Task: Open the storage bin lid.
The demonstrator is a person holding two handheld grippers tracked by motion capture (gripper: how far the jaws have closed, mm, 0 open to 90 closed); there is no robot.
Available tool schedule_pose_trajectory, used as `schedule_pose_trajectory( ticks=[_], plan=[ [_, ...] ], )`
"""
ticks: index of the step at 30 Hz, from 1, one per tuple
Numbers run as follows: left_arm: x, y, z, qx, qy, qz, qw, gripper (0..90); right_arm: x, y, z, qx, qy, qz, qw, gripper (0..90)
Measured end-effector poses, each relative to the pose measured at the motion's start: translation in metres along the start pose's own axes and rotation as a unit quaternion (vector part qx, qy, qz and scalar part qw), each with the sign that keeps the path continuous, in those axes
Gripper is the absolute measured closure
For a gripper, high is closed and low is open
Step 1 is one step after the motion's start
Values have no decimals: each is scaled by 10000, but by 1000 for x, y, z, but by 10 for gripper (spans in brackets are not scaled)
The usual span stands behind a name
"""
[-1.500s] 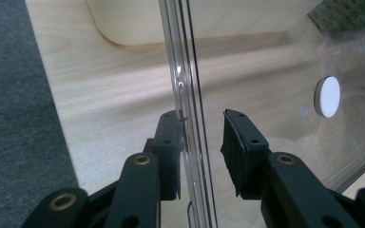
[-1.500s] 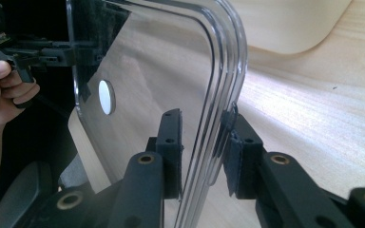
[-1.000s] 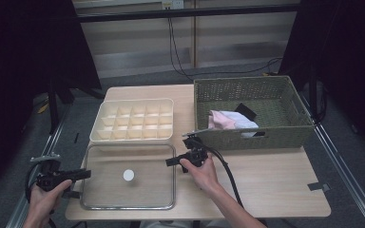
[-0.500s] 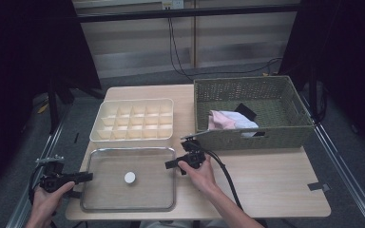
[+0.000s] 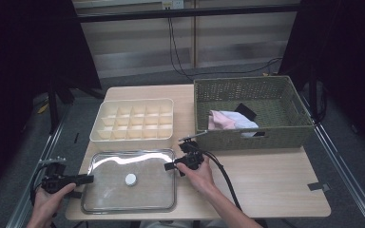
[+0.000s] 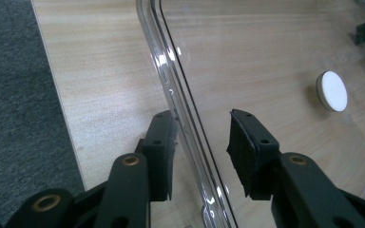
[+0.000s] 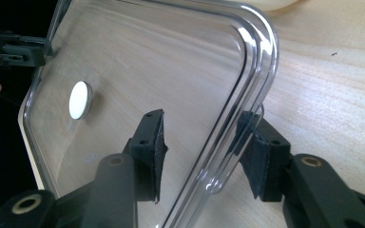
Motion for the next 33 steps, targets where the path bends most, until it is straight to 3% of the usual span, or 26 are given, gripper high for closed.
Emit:
schedule_pose_trajectory(
  ticks=[3, 4, 6, 11, 17, 27, 33],
  plan=[
    [0, 0, 0, -26, -11, 2, 10000, 592, -1, 0, 0, -4, -1, -3, 10000, 516],
    [1, -1, 0, -230, 103, -41, 9997, 602, -2, 0, 1, 58, -1, -6, 10000, 506],
    [1, -1, 0, -278, 133, -31, 9995, 616, -3, -2, 2, 122, -3, -1, 9999, 477],
    [1, -2, -4, -247, 51, 22, 9997, 612, -6, -6, 8, 211, 18, 27, 9998, 477],
    [0, -1, -4, -251, 23, 79, 9997, 611, -5, -6, 8, 159, 25, 29, 9999, 483],
    [-10, 6, -5, -401, 27, 144, 9991, 566, -5, -6, 9, 227, 27, 37, 9997, 546],
    [-16, 10, -6, -375, -131, 237, 9989, 556, -5, -7, 10, 272, 15, 57, 9996, 553]
  ],
)
Point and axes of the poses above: each handheld gripper's, and its own axes: y roughly forward along the jaws, x roughly out of its underside, z roughly to its right, the point moved 7 cm from there along y, roughly forward along the jaws, and after that the axes turned 4 degrees about -x, right-handed, at the moved point
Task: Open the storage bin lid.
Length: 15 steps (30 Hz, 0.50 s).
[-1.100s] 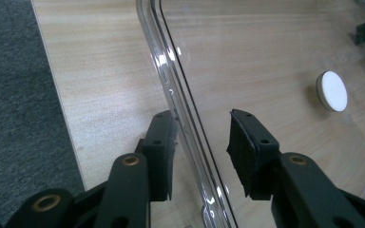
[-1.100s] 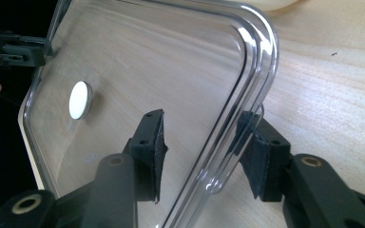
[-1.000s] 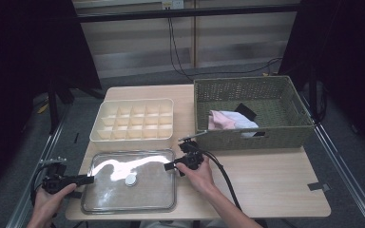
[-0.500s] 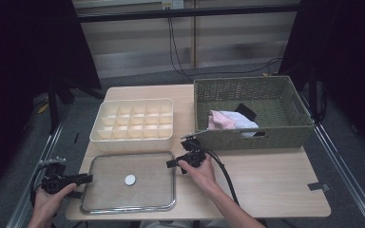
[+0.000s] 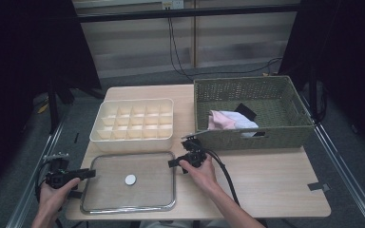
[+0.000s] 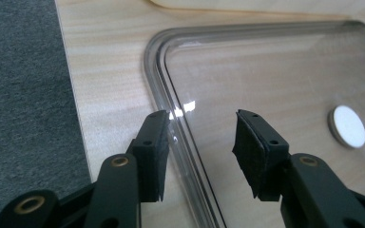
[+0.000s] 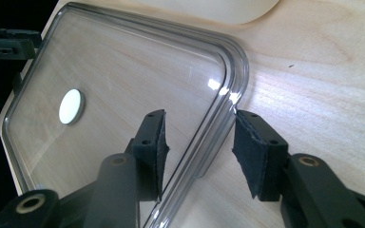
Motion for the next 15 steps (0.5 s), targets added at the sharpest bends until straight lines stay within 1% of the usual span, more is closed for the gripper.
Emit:
schedule_pose_trajectory(
  ticks=[4, 5, 6, 7, 10, 11, 12, 13, 15],
  plan=[
    [-2, 1, -1, 45, -43, 17, 10000, 550, 0, 0, 0, -27, -4, 13, 10000, 552],
    [-3, 3, 0, 55, -113, 72, 9999, 531, 0, 0, 0, -36, -3, 6, 10000, 548],
    [-3, 3, 0, 55, -113, 72, 9999, 526, 0, 0, 0, -36, -3, 6, 10000, 548],
    [-3, 3, 0, 18, -46, 44, 10000, 525, 0, 0, 0, -18, -12, -2, 10000, 546],
    [-6, 5, 2, -49, -25, 54, 10000, 494, 0, 0, -1, 24, -56, 6, 10000, 537],
    [-7, 6, 1, -17, -57, 83, 9999, 490, 0, 0, -1, 22, -81, 5, 10000, 529],
    [-8, 6, 0, 26, -108, 74, 9999, 499, 0, 0, -1, -6, -56, 4, 10000, 528],
    [-10, 6, -1, 37, -185, 135, 9997, 510, 0, -1, 0, -26, -67, 20, 10000, 525],
    [-11, 5, -4, 9, -185, 169, 9997, 499, 1, -2, 0, 16, -50, 24, 10000, 512]
  ],
)
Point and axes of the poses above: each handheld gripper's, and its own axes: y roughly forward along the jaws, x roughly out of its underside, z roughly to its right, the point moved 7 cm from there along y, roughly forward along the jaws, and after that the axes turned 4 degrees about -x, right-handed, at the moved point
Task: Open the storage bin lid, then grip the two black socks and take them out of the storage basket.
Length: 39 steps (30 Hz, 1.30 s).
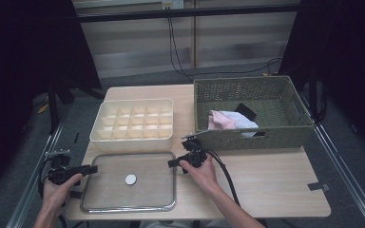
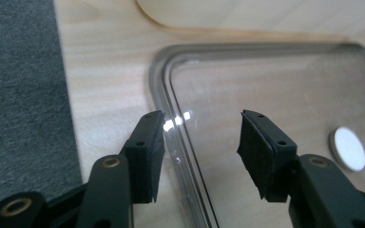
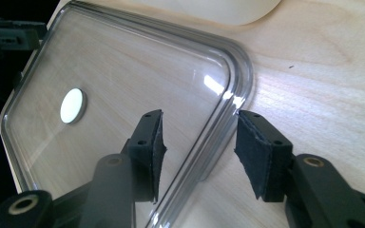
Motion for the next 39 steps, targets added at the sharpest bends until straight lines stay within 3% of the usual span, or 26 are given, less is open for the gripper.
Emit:
schedule_pose_trajectory(
  ticks=[3, 6, 7, 13, 21, 24, 29, 31, 36, 39],
  plan=[
    [-2, -1, -3, -106, -118, 68, 9999, 474, -2, -7, 1, -49, -64, 140, 9999, 495],
    [0, -6, 3, -160, 164, 80, 9997, 453, -3, -16, 1, -96, -123, 231, 9996, 494],
    [0, -6, 3, -160, 164, 80, 9997, 440, -3, -18, 0, -131, -165, 251, 9995, 496],
    [5, -13, 23, -36, 399, 126, 9991, 395, -4, -29, -1, -166, -444, 397, 9981, 516],
    [2, -21, 49, 191, 615, 311, 9974, 340, -7, -38, -3, -217, -609, 567, 9963, 527],
    [4, -23, 65, 334, 825, 323, 9955, 320, -7, -44, -5, -296, -620, 648, 9955, 540],
    [2, -28, 83, 583, 938, 534, 9924, 273, -9, -54, -6, -309, -692, 754, 9943, 556],
    [2, -27, 87, 599, 965, 551, 9920, 290, -9, -56, -6, -323, -701, 772, 9940, 559],
    [3, -18, 108, 562, 1349, 400, 9885, 282, -11, -73, -9, -414, -739, 887, 9924, 573],
    [2, -14, 115, 592, 1395, 390, 9877, 289, -14, -80, -9, -391, -779, 924, 9919, 575]
  ],
)
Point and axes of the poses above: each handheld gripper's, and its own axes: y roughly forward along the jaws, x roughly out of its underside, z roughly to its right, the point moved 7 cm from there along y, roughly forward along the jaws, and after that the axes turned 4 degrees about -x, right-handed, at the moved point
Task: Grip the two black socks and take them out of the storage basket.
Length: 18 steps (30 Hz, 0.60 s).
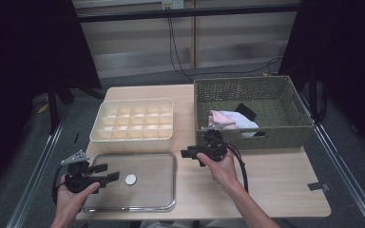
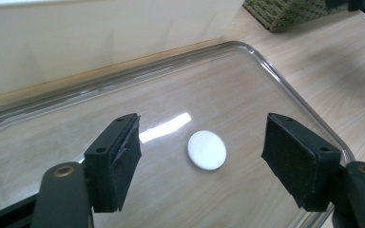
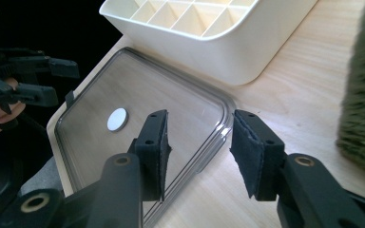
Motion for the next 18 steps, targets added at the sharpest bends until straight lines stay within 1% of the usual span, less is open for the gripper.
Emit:
schedule_pose_trajectory(
  ticks=[2, 3, 5, 7, 8, 9, 10, 11, 12, 13, 15, 16, 17, 18],
  plan=[
    [-1, 1, 1, -8, 4, -21, 10000, 294, -1, -2, 0, 6, -22, 8, 10000, 575],
    [-3, 2, 5, 18, -94, 0, 10000, 295, -4, -7, 0, 50, -91, 32, 9999, 575],
    [-6, 2, 12, 91, -75, 42, 9999, 311, -7, -12, -1, 23, -143, 56, 9999, 572],
    [-7, 5, 20, 192, 14, -17, 9998, 320, -11, -17, -1, 11, -220, 117, 9997, 565],
    [-9, 7, 24, 214, 44, -15, 9998, 320, -14, -20, -2, -4, -215, 154, 9997, 564],
    [-9, 7, 24, 214, 44, -15, 9998, 320, -14, -20, -2, -4, -215, 154, 9997, 564],
    [-10, 11, 33, 296, 158, -74, 9994, 318, -18, -24, -3, -4, -277, 191, 9994, 557],
    [-10, 11, 33, 296, 158, -74, 9994, 317, -19, -27, -3, 14, -302, 199, 9993, 551],
    [-11, 15, 40, 324, 219, -36, 9992, 315, -21, -29, -3, 30, -317, 205, 9993, 547],
    [-11, 15, 40, 324, 219, -36, 9992, 319, -21, -29, -3, 30, -317, 205, 9993, 547],
    [-12, 15, 45, 310, 243, 178, 9991, 330, -24, -33, -1, 44, -295, 230, 9993, 545],
    [-10, 17, 48, 363, 259, 136, 9989, 329, -27, -39, 0, 33, -264, 303, 9992, 541],
    [-11, 16, 49, 327, 264, 224, 9989, 329, -29, -42, 1, 21, -236, 347, 9991, 538],
    [-11, 16, 49, 327, 264, 224, 9989, 330, -29, -42, 1, 21, -236, 347, 9991, 538]
  ],
)
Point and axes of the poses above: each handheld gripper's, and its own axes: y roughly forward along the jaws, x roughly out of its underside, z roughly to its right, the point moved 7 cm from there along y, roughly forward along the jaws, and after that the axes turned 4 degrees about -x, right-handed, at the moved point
